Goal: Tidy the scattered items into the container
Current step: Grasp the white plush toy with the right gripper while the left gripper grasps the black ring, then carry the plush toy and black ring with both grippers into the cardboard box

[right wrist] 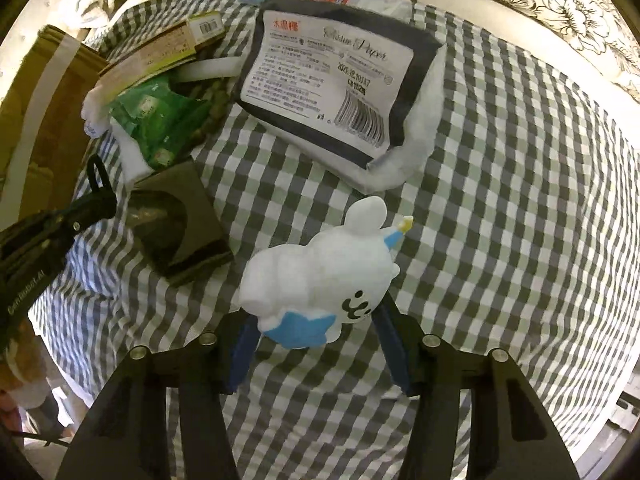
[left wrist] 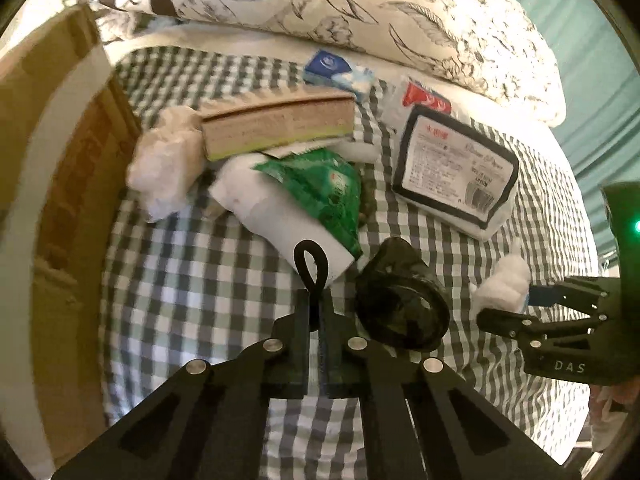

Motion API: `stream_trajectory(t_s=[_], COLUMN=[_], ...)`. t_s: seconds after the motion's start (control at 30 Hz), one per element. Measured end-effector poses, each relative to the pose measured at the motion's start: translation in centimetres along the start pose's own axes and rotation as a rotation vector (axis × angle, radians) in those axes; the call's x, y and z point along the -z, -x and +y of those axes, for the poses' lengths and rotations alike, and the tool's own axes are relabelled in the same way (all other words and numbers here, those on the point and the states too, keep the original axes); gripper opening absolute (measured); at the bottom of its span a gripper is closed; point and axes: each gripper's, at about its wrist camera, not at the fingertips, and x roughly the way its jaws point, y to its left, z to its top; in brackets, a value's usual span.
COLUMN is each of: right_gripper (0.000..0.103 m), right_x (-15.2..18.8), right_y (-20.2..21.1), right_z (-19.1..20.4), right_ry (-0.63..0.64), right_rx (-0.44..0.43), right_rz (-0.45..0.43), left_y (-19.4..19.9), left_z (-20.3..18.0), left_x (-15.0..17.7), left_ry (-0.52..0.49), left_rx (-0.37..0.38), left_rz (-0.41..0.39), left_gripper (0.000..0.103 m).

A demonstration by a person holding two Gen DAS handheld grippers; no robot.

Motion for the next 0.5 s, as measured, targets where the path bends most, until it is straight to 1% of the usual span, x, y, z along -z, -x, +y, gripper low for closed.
stream_trajectory(t_s=[0.13, 0.27, 0.37, 0.5], right_gripper=[0.054, 0.054, 0.054, 0.054], right_x=[0.4, 1.8, 1.5, 1.7], right_y=[1.9, 3.9, 5.2, 7.4], right_z=[0.2, -0.5, -0.1, 0.8], right_ry=[-0.001, -0.002, -0.003, -0.008], right_rx=[-0.005, -0.007, -0.001, 0.007], right_rz=[-0.02, -0.053, -0.08, -0.116], left_y=[1.2, 2.7, 4.2, 6.4], left_z=[-0.1, -0.6, -1.3, -2.5], left_x=[-0.1, -0.2, -0.3, -0.6], left_ry=[-0.007, -0.014, -0.023, -0.049], left_rx=[-0.01, -0.013, -0.006, 0.005], left_rz=[-0.013, -0.029, -0.055, -0.068], left_gripper=[0.004, 0.004, 0.004, 0.004])
